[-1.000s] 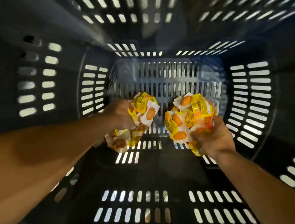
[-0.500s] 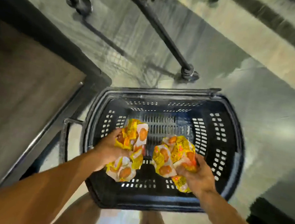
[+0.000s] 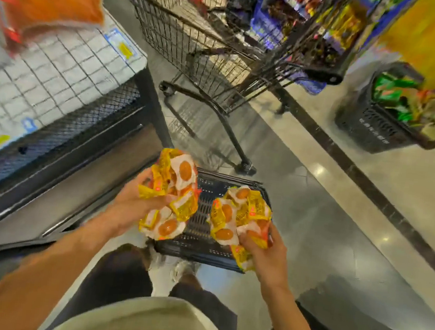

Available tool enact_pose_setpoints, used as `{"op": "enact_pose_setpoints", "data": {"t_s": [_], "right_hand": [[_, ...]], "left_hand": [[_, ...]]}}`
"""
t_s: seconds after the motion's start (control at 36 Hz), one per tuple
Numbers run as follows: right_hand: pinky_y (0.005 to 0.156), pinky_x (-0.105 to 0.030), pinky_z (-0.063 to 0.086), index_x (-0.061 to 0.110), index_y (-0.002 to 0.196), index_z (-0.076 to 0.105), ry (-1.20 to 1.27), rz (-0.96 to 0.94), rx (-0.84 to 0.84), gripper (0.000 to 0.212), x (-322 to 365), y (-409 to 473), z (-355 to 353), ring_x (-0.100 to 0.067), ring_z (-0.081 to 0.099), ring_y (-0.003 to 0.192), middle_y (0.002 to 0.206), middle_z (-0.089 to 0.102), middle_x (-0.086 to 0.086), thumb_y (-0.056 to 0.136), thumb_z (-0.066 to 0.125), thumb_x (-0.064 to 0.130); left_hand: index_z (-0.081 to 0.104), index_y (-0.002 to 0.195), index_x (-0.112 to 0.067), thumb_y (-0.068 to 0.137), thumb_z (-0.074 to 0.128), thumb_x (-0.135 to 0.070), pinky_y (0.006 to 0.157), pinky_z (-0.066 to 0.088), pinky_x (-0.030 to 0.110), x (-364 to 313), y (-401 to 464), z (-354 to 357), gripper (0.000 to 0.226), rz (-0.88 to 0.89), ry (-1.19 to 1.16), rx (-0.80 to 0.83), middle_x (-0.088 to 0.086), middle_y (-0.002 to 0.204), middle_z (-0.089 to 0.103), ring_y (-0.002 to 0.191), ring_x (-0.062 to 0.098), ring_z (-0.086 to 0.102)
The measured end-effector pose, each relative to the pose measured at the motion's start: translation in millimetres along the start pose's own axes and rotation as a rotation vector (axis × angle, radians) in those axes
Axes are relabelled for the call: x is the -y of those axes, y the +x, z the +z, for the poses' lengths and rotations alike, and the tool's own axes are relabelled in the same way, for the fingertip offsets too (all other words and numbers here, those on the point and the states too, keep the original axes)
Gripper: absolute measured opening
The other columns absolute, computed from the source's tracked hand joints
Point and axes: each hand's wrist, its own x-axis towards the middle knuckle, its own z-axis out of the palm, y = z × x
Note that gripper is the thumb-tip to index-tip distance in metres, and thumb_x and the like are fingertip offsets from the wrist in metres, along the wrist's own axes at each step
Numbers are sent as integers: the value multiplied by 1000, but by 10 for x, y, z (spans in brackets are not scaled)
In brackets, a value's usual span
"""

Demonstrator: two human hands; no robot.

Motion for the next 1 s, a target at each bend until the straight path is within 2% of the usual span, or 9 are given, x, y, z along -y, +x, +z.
{"op": "enact_pose_setpoints", "data": {"t_s": [0.17, 0.28, 0.42, 0.47, 0.58, 0.64, 0.75, 0.92, 1.0], "right_hand": [[82, -29, 54, 29, 143, 54, 16, -35, 37, 74, 227, -551, 58, -15, 67, 106, 125, 67, 4, 77, 87, 35], [66, -18, 46, 31, 145, 52, 45, -57, 50, 81, 308, -808, 249, -4, 62, 94, 120, 66, 5, 73, 89, 37], [94, -32, 44, 18, 147, 51, 11, -102, 54, 82, 474, -1005, 650, -20, 57, 111, 141, 59, -11, 75, 89, 19], [99, -37, 46, 16, 144, 56, -9, -130, 62, 77, 517, -1061, 874, -24, 59, 115, 136, 62, -12, 75, 90, 19], [82, -30, 46, 26, 123, 67, -14, -182, 99, 56, 591, -1258, 1380, -10, 63, 89, 106, 69, 1, 73, 90, 19], [76, -27, 50, 30, 109, 70, 12, -190, 131, 44, 613, -1374, 1637, -4, 66, 90, 102, 75, 7, 72, 90, 15], [91, -37, 55, 27, 110, 73, 5, -204, 160, 45, 650, -1608, 2144, -14, 71, 98, 96, 79, 9, 71, 89, 9], [103, -49, 52, 20, 112, 73, 27, -197, 213, 45, 828, -1936, 2815, -26, 70, 105, 102, 79, -1, 72, 87, 4], [92, -46, 57, 24, 101, 74, 27, -222, 219, 36, 951, -2022, 3040, -22, 72, 95, 90, 79, 8, 73, 88, 8]], "left_hand": [[58, 130, -21, 76, 80, -2, 86, 57, 24, -123, -790, -361, 61, 73, -161, -97, 3, 120, 73, 110, 20, 69], [55, 134, -20, 79, 80, -2, 97, 56, 37, 37, -1198, -691, 63, 93, -205, -115, 6, 125, 70, 116, 26, 67], [58, 132, -27, 74, 88, -13, 93, 56, 40, 212, -1573, -1156, 66, 107, -227, -212, 5, 122, 72, 112, 25, 69], [60, 128, -26, 73, 89, -12, 87, 59, 33, 265, -1688, -1367, 64, 130, -261, -248, 5, 119, 73, 109, 25, 70], [61, 127, -19, 75, 84, -1, 80, 58, 26, 347, -1917, -1839, 60, 186, -338, -320, 7, 116, 74, 107, 26, 71], [61, 128, -19, 75, 83, 0, 79, 58, 28, 394, -2037, -2109, 59, 200, -382, -332, 10, 117, 73, 107, 28, 71], [63, 126, -31, 68, 92, -22, 90, 55, 41, 470, -2227, -2677, 65, 191, -407, -411, 4, 118, 74, 109, 25, 71], [62, 122, -45, 64, 94, -41, 96, 52, 44, 465, -2398, -3418, 67, 194, -382, -403, -4, 121, 73, 111, 19, 70], [57, 128, -50, 67, 92, -43, 93, 54, 36, 401, -2443, -3662, 71, 218, -366, -389, -8, 125, 71, 114, 15, 68]]}}
